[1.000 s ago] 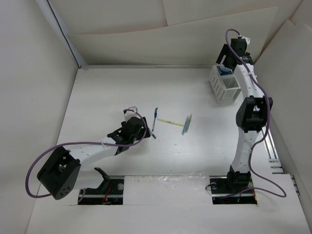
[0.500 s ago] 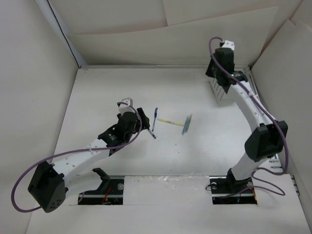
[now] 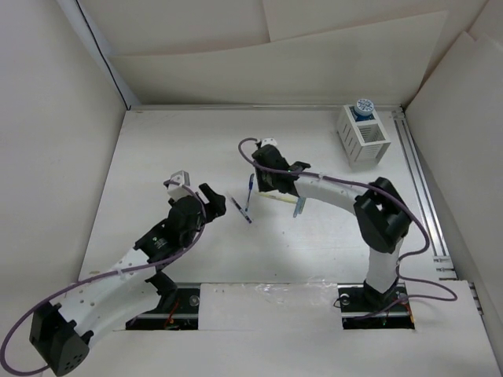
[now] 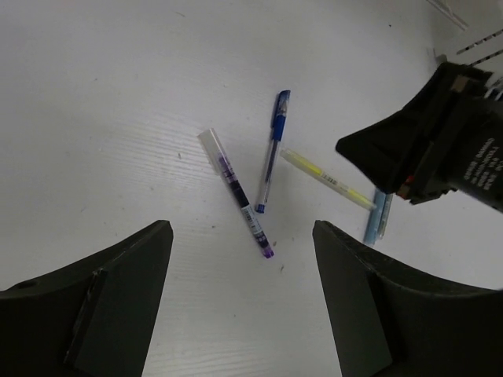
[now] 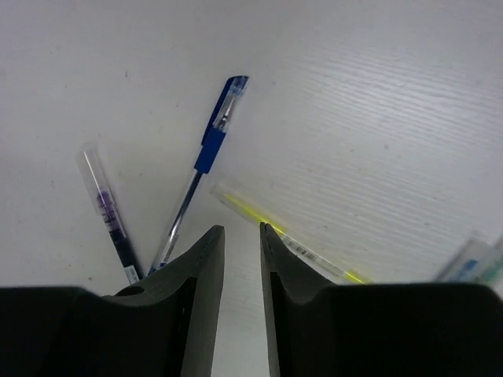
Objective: Sort the stationery into containers
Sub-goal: Pick up the pen from the center of the board.
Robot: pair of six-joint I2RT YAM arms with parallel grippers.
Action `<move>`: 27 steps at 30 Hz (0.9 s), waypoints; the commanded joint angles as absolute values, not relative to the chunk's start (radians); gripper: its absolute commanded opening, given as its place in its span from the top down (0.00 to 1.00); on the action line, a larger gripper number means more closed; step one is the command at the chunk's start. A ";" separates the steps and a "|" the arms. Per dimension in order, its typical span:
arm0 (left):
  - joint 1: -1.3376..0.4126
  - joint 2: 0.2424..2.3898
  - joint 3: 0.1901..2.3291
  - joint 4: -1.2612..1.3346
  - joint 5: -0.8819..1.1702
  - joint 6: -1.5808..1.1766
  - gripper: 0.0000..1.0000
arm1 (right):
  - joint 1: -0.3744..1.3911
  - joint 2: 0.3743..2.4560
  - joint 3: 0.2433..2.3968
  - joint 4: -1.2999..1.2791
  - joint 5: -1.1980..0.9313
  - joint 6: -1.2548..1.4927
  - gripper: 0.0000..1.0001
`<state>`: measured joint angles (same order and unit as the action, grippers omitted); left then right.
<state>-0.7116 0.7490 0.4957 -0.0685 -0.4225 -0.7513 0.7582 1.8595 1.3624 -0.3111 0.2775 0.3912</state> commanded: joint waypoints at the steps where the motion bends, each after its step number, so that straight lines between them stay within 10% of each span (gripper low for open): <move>1: -0.707 0.686 0.477 -0.110 -0.468 -0.795 0.30 | 0.799 1.903 1.433 -0.255 0.302 0.422 0.68; 9: -0.707 0.462 0.485 -0.251 -0.612 -0.879 0.20 | 0.911 1.997 1.505 -0.255 0.158 0.270 0.54; 11: -0.707 0.413 0.498 -0.262 -0.624 -0.879 0.00 | 0.911 2.020 1.540 -0.246 0.114 0.259 0.53; 27: -0.698 0.341 0.571 -0.316 -0.666 -0.851 0.00 | 0.911 2.255 1.787 -0.368 0.235 0.218 0.63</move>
<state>-0.7021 0.3492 0.5327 -0.3119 -0.6342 -0.8429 0.9142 2.2482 1.7275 -0.3542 0.2028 0.2298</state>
